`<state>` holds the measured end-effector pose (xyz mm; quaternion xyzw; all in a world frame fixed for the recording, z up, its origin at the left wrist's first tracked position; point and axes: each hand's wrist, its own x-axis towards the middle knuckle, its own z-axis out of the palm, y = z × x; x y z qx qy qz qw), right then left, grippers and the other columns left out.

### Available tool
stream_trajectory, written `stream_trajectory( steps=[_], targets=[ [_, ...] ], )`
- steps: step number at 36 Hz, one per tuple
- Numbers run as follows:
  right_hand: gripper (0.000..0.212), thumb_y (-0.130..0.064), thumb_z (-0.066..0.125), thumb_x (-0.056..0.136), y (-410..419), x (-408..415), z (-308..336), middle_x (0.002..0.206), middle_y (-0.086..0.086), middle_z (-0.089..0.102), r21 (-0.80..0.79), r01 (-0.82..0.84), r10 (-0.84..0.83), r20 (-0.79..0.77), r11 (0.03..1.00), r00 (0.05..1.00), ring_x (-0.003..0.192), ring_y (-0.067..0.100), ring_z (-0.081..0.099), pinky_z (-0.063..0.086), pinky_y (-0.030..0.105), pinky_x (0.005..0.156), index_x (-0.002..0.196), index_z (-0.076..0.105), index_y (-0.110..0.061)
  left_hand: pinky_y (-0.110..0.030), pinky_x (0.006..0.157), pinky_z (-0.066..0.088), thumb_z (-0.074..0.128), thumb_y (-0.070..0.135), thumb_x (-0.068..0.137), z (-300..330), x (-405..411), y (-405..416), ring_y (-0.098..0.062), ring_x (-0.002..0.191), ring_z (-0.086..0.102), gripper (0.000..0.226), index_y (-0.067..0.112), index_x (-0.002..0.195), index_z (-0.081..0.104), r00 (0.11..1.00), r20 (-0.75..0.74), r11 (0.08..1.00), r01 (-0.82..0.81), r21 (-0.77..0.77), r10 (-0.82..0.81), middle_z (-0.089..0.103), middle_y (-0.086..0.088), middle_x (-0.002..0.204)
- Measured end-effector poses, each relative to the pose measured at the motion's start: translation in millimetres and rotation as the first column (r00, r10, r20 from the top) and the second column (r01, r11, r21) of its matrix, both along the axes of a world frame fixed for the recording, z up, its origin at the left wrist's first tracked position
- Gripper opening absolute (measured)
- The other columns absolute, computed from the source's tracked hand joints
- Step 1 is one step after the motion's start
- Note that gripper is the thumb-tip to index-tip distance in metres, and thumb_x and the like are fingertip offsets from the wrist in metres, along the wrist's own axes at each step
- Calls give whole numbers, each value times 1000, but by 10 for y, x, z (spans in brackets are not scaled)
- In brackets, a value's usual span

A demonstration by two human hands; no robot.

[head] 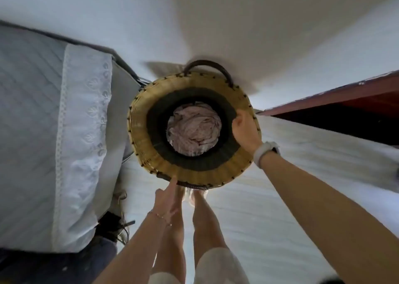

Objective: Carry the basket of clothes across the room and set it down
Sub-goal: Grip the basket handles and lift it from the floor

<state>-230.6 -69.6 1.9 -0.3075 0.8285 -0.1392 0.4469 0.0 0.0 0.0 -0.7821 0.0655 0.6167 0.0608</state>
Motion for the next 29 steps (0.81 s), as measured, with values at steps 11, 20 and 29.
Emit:
stream_trajectory(
  steps=[11,20,29],
  targets=[
    [55,-24,40,91,-1061,-23,-321,149,16,30,-209,-206,169,-184,956,968,136,33,30,28,46,112,141,23,-9,-41,90,48,43,16,94,-170,-269,-165,-21,72,61,25,8,72,52,891,-119,886,-451,-107,439,59,-8,72],
    [24,-27,43,93,-687,-70,9,98,10,53,-257,-247,234,-83,934,969,87,21,49,37,29,72,102,49,-6,-26,62,42,38,21,95,136,-156,-301,-18,60,48,32,13,65,44,967,103,932,-191,-309,232,47,-6,65],
    [25,-26,41,94,380,-307,769,65,1,47,-180,355,-346,77,918,935,58,15,43,42,31,59,99,52,-3,-32,55,31,46,29,87,999,271,-865,-21,61,41,31,6,68,52,938,327,636,325,-700,-119,45,-13,64]
  ],
)
